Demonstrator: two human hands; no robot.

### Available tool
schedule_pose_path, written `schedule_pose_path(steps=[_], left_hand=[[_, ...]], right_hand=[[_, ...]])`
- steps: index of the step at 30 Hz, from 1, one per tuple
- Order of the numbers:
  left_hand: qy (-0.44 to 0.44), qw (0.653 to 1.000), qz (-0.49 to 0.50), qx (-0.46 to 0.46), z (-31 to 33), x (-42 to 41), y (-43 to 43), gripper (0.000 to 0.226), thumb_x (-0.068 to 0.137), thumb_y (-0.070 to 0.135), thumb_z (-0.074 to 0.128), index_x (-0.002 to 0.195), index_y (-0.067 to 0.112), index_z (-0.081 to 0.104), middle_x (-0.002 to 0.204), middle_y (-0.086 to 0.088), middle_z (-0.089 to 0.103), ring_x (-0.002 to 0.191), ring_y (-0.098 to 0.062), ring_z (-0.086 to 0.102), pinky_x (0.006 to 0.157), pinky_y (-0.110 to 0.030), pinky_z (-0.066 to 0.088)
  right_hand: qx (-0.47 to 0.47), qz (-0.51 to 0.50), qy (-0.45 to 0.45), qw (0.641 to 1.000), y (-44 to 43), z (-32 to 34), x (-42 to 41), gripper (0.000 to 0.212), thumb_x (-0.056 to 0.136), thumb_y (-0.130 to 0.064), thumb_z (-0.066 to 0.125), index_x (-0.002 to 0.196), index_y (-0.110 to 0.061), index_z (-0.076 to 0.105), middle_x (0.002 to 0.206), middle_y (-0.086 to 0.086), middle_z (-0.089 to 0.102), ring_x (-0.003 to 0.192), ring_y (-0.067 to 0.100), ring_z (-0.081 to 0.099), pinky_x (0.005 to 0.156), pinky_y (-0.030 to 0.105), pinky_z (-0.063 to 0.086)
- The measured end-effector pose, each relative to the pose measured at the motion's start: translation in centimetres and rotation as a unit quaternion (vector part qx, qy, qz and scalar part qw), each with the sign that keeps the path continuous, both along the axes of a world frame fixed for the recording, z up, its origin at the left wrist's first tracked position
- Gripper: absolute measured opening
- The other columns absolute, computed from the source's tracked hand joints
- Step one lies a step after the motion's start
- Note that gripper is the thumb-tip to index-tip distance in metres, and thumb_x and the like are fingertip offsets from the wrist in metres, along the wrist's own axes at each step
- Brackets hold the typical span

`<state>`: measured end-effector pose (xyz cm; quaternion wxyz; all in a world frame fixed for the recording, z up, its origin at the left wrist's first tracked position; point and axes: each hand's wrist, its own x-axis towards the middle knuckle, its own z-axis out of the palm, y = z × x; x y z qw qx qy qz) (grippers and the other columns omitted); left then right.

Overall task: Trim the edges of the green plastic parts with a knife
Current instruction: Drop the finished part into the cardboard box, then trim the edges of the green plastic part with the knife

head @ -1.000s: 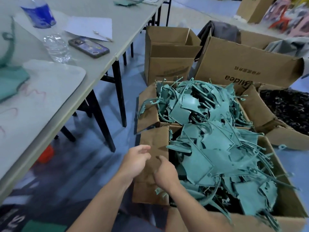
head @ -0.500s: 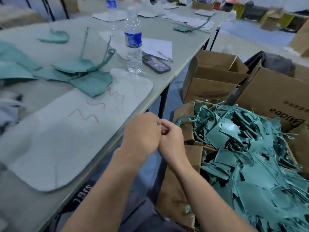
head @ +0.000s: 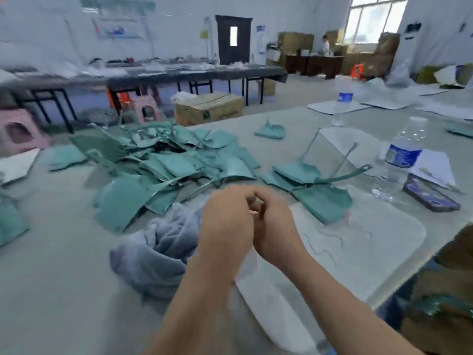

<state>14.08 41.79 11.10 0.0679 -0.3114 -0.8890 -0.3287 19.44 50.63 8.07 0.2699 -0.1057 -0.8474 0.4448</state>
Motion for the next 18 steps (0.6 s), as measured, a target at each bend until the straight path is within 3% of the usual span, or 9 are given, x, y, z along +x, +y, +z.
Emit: schedule_pose_path(steps=[3,5,7,9,11,12,13,15,18], left_hand=[[0.017,0.991,0.081,0.108,-1.3,-3.5,-6.4,0.020,0.081,0.011,0.064,0.076,0.026,0.076,0.073,0.012,0.073,0.064,0.001,0.064,0.059,-0.011,0.047],[0.028,0.977,0.148,0.153,-2.2,-5.1,-10.9,0.004,0.082,0.022,0.077,0.080,0.025,0.077,0.076,0.013,0.075,0.070,-0.001,0.069,0.070,-0.028,0.057],[0.028,0.958,0.238,0.160,-2.9,-6.6,-15.0,0.007,0.080,0.034,0.081,0.082,0.029,0.075,0.073,0.013,0.074,0.072,-0.009,0.072,0.068,-0.034,0.058],[0.052,0.923,0.354,0.140,-3.6,-7.8,-18.2,0.012,0.081,0.044,0.075,0.075,0.036,0.070,0.062,0.012,0.065,0.072,-0.020,0.070,0.060,-0.029,0.049],[0.060,0.885,0.439,0.141,-4.5,-8.7,-20.8,0.010,0.083,0.046,0.069,0.075,0.043,0.065,0.059,0.015,0.058,0.075,-0.025,0.067,0.057,-0.026,0.038],[0.043,0.879,0.450,0.150,-5.2,-9.2,-21.7,0.001,0.085,0.043,0.067,0.084,0.043,0.068,0.067,0.015,0.065,0.082,-0.024,0.068,0.062,-0.027,0.041],[0.021,0.878,0.452,0.159,-5.9,-9.8,-22.4,0.015,0.087,0.040,0.066,0.101,0.040,0.071,0.083,0.014,0.073,0.093,-0.023,0.068,0.073,-0.030,0.046],[-0.032,0.882,0.435,0.178,-7.4,-11.0,-23.1,0.044,0.088,0.033,0.068,0.132,0.030,0.063,0.117,0.007,0.073,0.114,-0.020,0.064,0.094,-0.032,0.045],[-0.088,0.887,0.388,0.235,-8.7,-12.3,-23.0,0.068,0.087,0.020,0.071,0.150,0.015,0.045,0.143,-0.002,0.059,0.132,-0.016,0.054,0.109,-0.028,0.037]], right_hand=[[0.003,0.127,0.014,0.992,-4.7,0.0,-4.9,0.037,0.081,0.009,0.054,0.092,-0.022,0.071,0.073,-0.011,0.069,0.065,0.000,0.062,0.056,0.013,0.043],[-0.035,0.163,0.010,0.986,-7.7,-0.3,-7.2,0.044,0.082,0.010,0.050,0.104,-0.022,0.071,0.077,-0.009,0.073,0.066,-0.001,0.065,0.057,0.016,0.048],[-0.060,0.183,0.017,0.981,-10.3,-0.4,-9.1,0.043,0.085,0.007,0.049,0.113,-0.017,0.071,0.086,-0.005,0.076,0.070,-0.004,0.066,0.061,0.016,0.050],[-0.077,0.171,0.010,0.982,-12.1,-0.9,-11.2,0.042,0.086,0.006,0.050,0.115,-0.013,0.072,0.093,-0.001,0.077,0.081,0.000,0.070,0.072,0.020,0.054],[-0.056,0.161,-0.003,0.985,-13.5,-1.3,-13.1,0.039,0.087,0.003,0.051,0.112,-0.015,0.074,0.088,-0.002,0.076,0.074,0.001,0.067,0.068,0.018,0.051],[-0.029,0.157,-0.008,0.987,-14.0,-1.5,-13.9,0.038,0.087,0.000,0.052,0.111,-0.017,0.075,0.087,-0.003,0.076,0.071,0.001,0.065,0.066,0.017,0.050],[0.009,0.150,-0.011,0.989,-14.4,-1.7,-14.9,0.037,0.087,-0.004,0.054,0.112,-0.020,0.075,0.091,-0.005,0.077,0.074,0.001,0.065,0.070,0.019,0.051],[0.153,0.131,-0.030,0.979,-14.5,-1.9,-17.4,0.043,0.084,-0.009,0.057,0.122,-0.024,0.071,0.114,-0.003,0.073,0.109,0.012,0.062,0.096,0.029,0.047],[0.385,0.119,-0.110,0.909,-13.8,-1.9,-20.8,0.063,0.078,-0.012,0.058,0.140,-0.023,0.052,0.145,0.001,0.051,0.138,0.027,0.037,0.113,0.037,0.025]])
